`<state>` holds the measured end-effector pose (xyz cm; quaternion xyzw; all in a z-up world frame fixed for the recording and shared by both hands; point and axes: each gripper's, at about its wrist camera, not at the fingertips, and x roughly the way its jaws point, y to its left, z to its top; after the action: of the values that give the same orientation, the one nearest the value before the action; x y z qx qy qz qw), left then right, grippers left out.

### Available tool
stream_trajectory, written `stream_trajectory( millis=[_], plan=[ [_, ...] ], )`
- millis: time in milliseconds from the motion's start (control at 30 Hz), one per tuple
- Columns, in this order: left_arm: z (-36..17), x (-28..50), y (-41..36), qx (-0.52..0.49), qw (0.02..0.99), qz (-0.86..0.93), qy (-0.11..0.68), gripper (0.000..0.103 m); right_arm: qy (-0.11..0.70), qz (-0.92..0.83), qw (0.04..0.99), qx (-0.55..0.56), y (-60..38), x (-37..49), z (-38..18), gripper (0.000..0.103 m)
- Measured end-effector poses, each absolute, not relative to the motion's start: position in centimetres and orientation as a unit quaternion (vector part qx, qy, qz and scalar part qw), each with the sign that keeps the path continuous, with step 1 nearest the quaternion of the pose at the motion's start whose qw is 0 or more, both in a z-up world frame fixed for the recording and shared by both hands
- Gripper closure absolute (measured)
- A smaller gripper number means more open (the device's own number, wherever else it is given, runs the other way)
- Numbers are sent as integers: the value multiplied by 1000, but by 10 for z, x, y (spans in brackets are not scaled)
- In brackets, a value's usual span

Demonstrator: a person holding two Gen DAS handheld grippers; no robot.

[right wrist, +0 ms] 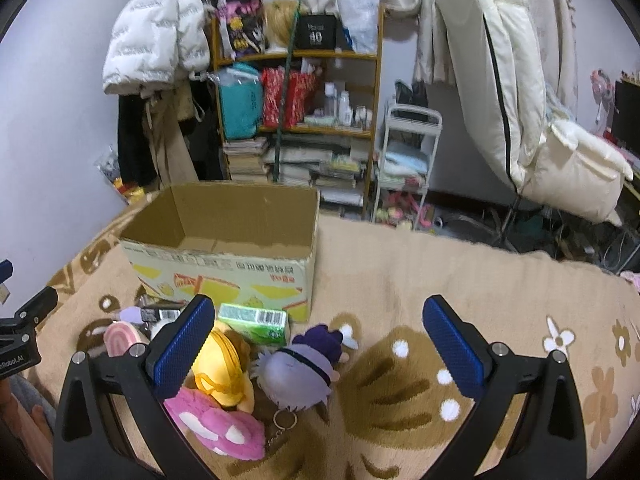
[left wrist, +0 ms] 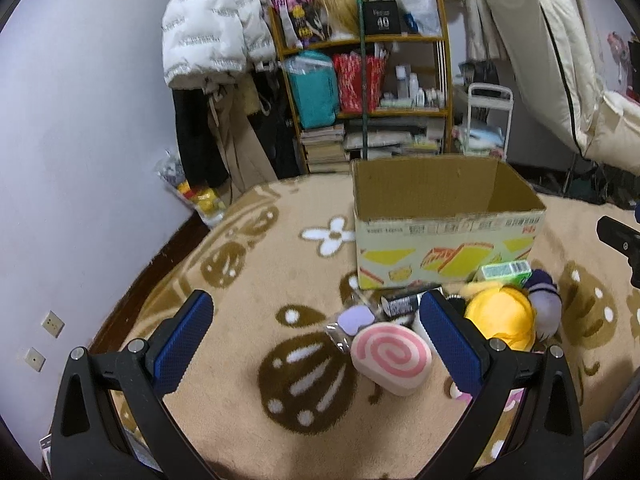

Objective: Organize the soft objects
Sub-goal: 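Grasp the pink-swirl cushion with the left gripper while the right grasps the purple doll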

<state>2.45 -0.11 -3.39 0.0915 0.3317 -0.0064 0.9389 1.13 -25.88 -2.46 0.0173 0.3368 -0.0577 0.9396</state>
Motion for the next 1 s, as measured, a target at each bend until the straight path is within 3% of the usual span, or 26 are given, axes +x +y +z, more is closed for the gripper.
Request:
stream_trajectory(
  millis=[433, 1000],
  plan=[
    [-68, 63, -24, 97, 900, -39, 424, 1, 459, -60, 881, 93, -290, 54, -73, 0],
    [-126, 93, -45, 108, 845, -64, 520, 1, 557, -42, 822, 114, -291, 88, -130, 0]
  ],
)
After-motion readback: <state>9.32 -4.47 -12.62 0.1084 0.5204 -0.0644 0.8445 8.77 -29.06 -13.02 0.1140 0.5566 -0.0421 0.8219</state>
